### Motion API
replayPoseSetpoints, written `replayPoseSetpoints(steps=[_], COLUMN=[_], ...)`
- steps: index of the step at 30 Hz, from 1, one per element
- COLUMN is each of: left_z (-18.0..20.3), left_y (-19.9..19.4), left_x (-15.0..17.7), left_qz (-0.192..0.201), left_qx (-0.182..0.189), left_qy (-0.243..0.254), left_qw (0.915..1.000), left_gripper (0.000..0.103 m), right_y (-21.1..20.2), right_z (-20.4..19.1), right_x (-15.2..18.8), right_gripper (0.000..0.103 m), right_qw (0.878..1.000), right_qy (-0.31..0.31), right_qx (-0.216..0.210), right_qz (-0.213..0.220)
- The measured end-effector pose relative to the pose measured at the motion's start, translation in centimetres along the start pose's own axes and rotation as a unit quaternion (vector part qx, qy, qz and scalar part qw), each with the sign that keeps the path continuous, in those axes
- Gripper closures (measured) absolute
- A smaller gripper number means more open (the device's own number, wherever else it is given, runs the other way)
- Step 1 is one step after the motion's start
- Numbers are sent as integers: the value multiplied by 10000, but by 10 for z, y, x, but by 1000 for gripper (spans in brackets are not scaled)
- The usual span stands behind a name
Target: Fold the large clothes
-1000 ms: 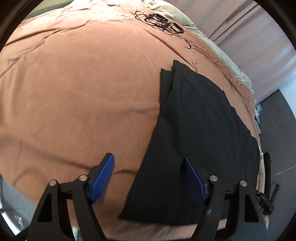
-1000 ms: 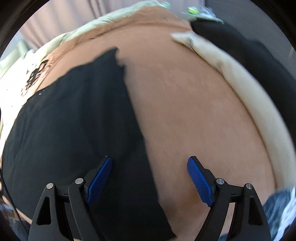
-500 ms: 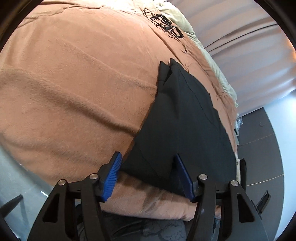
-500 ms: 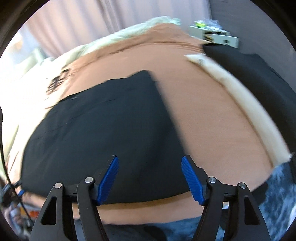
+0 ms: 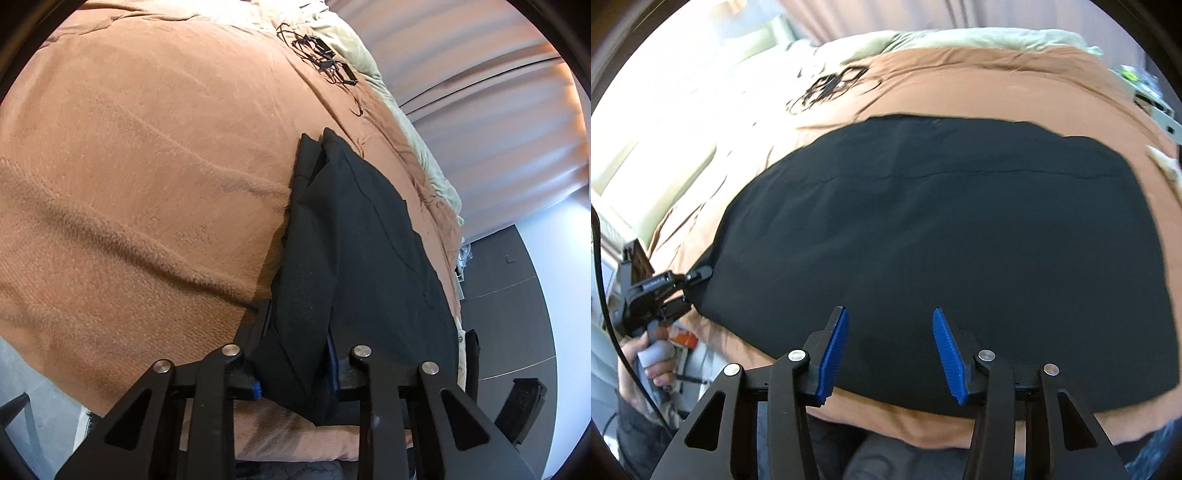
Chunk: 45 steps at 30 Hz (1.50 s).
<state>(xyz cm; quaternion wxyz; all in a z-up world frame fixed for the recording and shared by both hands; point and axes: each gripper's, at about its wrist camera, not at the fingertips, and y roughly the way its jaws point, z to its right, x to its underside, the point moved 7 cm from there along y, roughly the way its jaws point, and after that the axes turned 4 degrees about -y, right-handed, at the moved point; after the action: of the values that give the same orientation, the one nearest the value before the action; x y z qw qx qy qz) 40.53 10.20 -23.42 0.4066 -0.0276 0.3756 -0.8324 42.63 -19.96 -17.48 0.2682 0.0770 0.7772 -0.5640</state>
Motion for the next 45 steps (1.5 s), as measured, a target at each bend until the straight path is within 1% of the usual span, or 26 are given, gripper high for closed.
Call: replayPoseSetpoints(steps=[3,6,8,9,11,18,22,24,25,26,28,31,34,35,36,37,38,39,40,42,45], left_z=[1,3,5,4,2,-10,-15,-16,-17,-17,-18,-18,-14,-11,-7,-3,0,5,12,26,49], left_y=[0,-1,0,0,1,5,10,11,12,14,16,17,15,13,10,7,4,0,-3,-10,-18], left_x=[-2,-3,-6,-6,-6,-6,-8,-8,-8,-9,-9,-10,-11,-12,-13,-14,-15,-17,-18,-21,-24], left_qz=[7,21,44,44,32,18,22,16,11,4,-8,12,54,75,121,150,180,215,255,330,419], left_qx=[51,91,95,90,70,34,-7,-19,-21,-21,-5,8,133,194,272,321,381,466,544,668,808], left_qy=[-20,-30,-63,-91,-224,-623,-770,-811,-823,-833,-877,-885,-915,-905,-851,-805,-775,-744,-697,-594,-379], left_qw=[10000,10000,9999,9999,9997,9980,9970,9967,9966,9965,9961,9961,9957,9957,9959,9961,9961,9959,9958,9955,9951], left_gripper=[78,78,78,78,78,78,78,78,78,78,78,78,81,81,82,83,84,84,84,85,86], right_y=[24,54,68,74,81,113,131,141,145,150,157,169,174,173,169,158,149,140,130,111,85], right_z=[-15,-14,-6,0,7,33,53,59,64,71,81,89,85,83,84,79,74,69,67,53,45], right_x=[-2,-7,-13,-20,-35,-95,-127,-144,-151,-160,-174,-190,-204,-208,-211,-211,-210,-207,-201,-188,-164], right_gripper=[55,56,68,70,74,76,87,91,95,96,96,96,96,91,90,86,75,69,60,59,60], right_qw=[9998,9987,9976,9970,9966,9956,9943,9936,9933,9927,9924,9921,9922,9923,9924,9935,9947,9958,9965,9980,9986], right_qy=[-120,-167,-120,-60,42,288,563,671,705,795,913,943,998,1021,1036,1013,933,833,762,598,521], right_qx=[13,242,486,591,664,714,709,716,723,699,618,615,494,422,383,294,249,237,230,165,-30], right_qz=[-177,-423,-488,-490,-492,-542,-558,-557,-558,-569,-556,-546,-553,-567,-541,-430,-347,-285,-237,-116,-33])
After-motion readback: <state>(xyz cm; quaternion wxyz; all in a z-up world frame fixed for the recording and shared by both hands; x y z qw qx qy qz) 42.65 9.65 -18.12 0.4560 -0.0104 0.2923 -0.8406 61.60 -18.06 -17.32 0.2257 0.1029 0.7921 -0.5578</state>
